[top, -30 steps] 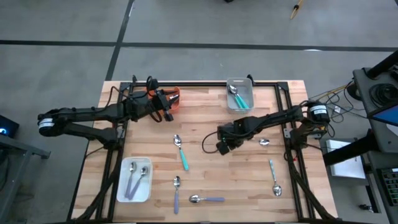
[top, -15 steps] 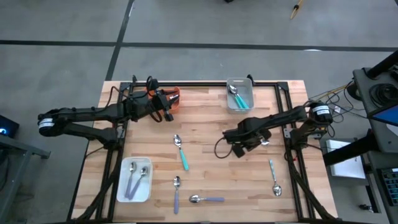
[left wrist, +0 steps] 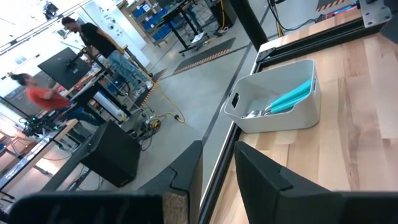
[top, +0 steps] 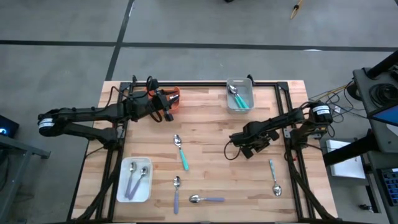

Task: Sort silverware by color (type)
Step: Put the top blue patterned spoon into the orange bin

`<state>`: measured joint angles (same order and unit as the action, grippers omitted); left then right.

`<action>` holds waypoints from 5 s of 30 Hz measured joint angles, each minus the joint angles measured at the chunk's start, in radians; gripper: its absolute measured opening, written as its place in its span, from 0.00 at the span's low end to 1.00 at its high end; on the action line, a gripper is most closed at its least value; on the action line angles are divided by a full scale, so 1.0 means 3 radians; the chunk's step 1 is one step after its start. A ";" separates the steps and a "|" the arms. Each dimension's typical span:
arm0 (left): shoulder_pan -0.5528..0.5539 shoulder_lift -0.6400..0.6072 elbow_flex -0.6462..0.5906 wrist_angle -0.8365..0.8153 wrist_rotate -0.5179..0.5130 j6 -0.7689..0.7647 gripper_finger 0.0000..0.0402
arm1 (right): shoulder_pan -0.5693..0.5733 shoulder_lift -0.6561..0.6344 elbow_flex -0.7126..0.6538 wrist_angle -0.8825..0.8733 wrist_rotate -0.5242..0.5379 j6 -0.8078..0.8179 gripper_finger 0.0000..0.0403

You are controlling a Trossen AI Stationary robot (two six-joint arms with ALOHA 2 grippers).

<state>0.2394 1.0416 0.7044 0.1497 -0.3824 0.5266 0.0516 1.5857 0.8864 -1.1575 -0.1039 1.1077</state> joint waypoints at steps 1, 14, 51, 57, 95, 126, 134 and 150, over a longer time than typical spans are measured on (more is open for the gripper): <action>0.0000 0.0000 0.0000 0.0000 0.0000 0.0000 0.19 | -0.0009 0.0000 -0.0035 0.0045 0.0010 0.0001 0.04; 0.0000 -0.0001 0.0000 0.0001 0.0000 0.0000 0.19 | -0.0312 -0.0020 -0.0309 0.0488 0.0694 0.0062 0.04; 0.0001 0.0001 0.0000 0.0026 0.0001 0.0000 0.19 | -0.0294 0.0056 0.0130 0.0976 0.0211 -0.0172 0.04; 0.0001 0.0001 0.0000 0.0026 0.0001 -0.0009 0.19 | -0.0220 -0.0133 0.0196 0.0917 0.0324 -0.0107 0.04; -0.0170 0.1994 0.0920 0.0876 0.1490 -0.2348 0.19 | 0.0286 -0.1419 -0.0709 0.0042 0.1628 0.0900 0.04; -0.0332 0.2069 0.0989 0.0712 0.1485 -0.2475 0.19 | 0.0293 -0.0808 -0.0960 0.3262 0.1261 -0.0399 0.04; -0.0339 0.2069 0.0988 0.0570 0.1490 -0.2489 0.19 | 0.0293 -0.1007 -0.0793 0.3161 0.1305 -0.1029 0.04; -0.0458 0.2498 0.1101 0.1250 0.1481 -0.2586 0.19 | 0.0275 -0.2309 -0.0804 0.2890 0.1749 -0.2516 0.04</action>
<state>0.1021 1.7911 1.0348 0.5246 0.0620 -0.2493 0.1341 0.8930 0.6451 -0.2906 0.4210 0.3530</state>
